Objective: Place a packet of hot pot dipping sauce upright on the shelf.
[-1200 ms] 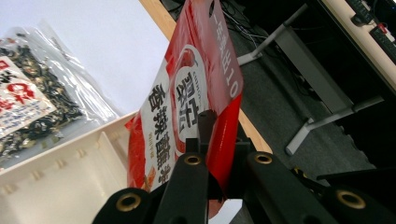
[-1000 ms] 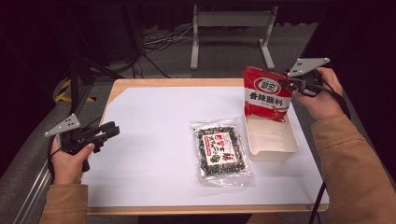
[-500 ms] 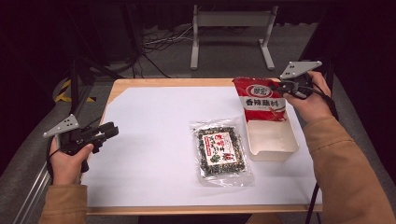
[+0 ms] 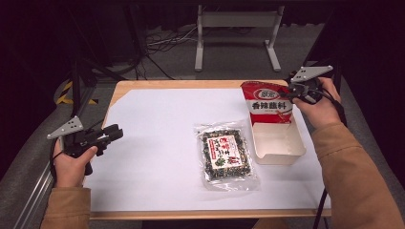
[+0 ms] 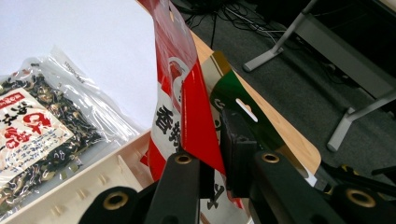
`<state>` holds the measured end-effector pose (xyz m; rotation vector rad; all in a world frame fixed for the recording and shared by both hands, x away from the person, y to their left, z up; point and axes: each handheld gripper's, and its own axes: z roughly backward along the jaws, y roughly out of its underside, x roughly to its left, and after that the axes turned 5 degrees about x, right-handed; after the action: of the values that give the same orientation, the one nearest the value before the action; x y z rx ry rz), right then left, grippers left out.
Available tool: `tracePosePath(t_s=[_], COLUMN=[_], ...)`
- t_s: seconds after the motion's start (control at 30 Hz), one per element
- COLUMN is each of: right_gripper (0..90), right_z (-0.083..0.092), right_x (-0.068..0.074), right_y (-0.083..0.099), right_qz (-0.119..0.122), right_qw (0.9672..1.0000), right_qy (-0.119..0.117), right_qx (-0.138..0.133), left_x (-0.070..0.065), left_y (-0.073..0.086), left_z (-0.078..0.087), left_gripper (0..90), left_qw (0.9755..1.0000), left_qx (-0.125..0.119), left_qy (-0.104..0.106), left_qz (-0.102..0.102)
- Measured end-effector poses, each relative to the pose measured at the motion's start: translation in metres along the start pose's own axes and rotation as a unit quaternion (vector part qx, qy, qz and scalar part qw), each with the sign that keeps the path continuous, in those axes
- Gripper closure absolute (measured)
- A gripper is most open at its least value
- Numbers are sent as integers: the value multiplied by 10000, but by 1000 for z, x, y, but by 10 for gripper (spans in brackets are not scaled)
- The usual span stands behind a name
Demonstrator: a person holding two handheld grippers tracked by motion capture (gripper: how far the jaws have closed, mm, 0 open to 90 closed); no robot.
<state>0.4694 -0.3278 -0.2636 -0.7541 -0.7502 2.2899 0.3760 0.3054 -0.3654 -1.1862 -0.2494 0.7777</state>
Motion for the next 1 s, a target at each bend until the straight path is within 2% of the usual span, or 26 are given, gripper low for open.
tracePosePath(t_s=[0.1, 0.27, 0.37, 0.47, 0.63, 0.77, 0.9, 1.0], right_gripper=[883, 884, 881, 881, 882, 881, 879, 867], right_z=[-1, -2, -2, -2, -3, -7, -12, -12], right_x=[-2, -3, -6, -8, -14, -17, -17, -18], right_y=[4, 10, 15, 18, 25, 31, 34, 34], right_qz=[-137, -320, -542, -646, -1024, -1385, -1468, -1541], right_qw=[9999, 9993, 9983, 9976, 9943, 9895, 9876, 9869], right_qy=[-31, -86, -181, -165, -41, -18, 36, 17], right_qx=[90, 158, 142, 189, 281, 408, 554, 483], left_x=[0, 0, 1, 1, 1, 1, 0, -1], left_y=[0, 0, 1, 1, 1, 1, 1, 0], left_z=[-1, -1, 0, 0, 0, 0, -1, -3], left_gripper=[643, 643, 641, 641, 641, 641, 640, 631], left_qw=[10000, 10000, 10000, 10000, 10000, 10000, 10000, 10000], left_qx=[15, 9, 13, 7, 28, 14, 26, 48], left_qy=[9, 13, 6, -1, 5, -2, 14, 11], left_qz=[9, 10, 20, 22, 35, 11, 6, 1])
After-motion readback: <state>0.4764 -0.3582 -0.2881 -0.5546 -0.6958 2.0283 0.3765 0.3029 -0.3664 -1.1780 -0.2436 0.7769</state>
